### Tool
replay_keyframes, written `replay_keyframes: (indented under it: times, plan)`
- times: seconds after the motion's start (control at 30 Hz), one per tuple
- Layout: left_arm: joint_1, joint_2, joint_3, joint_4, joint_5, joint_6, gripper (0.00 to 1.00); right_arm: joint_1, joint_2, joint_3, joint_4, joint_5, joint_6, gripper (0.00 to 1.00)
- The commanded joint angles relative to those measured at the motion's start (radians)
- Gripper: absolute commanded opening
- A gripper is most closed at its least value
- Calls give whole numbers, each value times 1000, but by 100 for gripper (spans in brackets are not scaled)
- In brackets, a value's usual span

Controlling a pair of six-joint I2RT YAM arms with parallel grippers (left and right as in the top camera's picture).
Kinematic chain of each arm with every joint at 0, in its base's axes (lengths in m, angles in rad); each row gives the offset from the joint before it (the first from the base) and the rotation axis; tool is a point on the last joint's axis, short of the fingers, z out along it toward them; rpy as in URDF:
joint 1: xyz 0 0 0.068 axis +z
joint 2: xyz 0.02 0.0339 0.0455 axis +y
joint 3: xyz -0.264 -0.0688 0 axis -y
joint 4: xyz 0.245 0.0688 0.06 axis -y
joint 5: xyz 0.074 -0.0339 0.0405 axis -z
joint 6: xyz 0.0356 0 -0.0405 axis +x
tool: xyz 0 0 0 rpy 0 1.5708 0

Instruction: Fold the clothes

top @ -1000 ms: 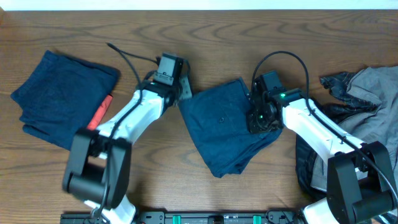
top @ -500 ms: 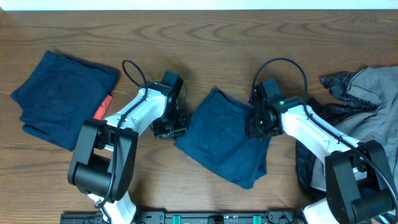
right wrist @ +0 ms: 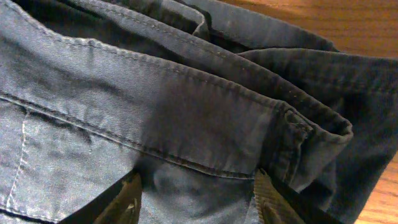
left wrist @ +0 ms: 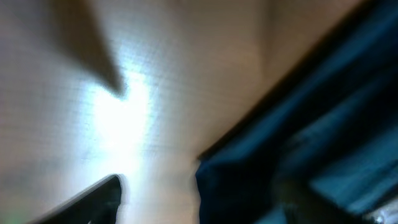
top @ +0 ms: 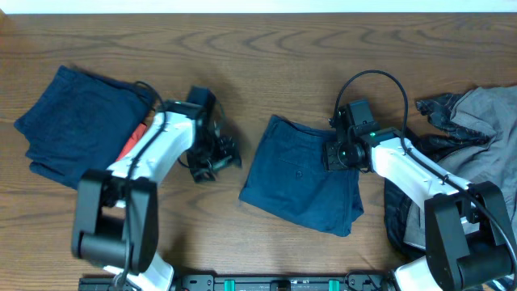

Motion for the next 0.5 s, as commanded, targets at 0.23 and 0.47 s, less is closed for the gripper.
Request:
replay_keyframes:
  times: [0.23,0.47]
  plan:
    - [-23,-19,32,227,240,304,98,-9,7,-17,-22,40,-13,60]
    - [-25,60,32,280,241,311,98,-9,7,-17,-34,40,-14,60]
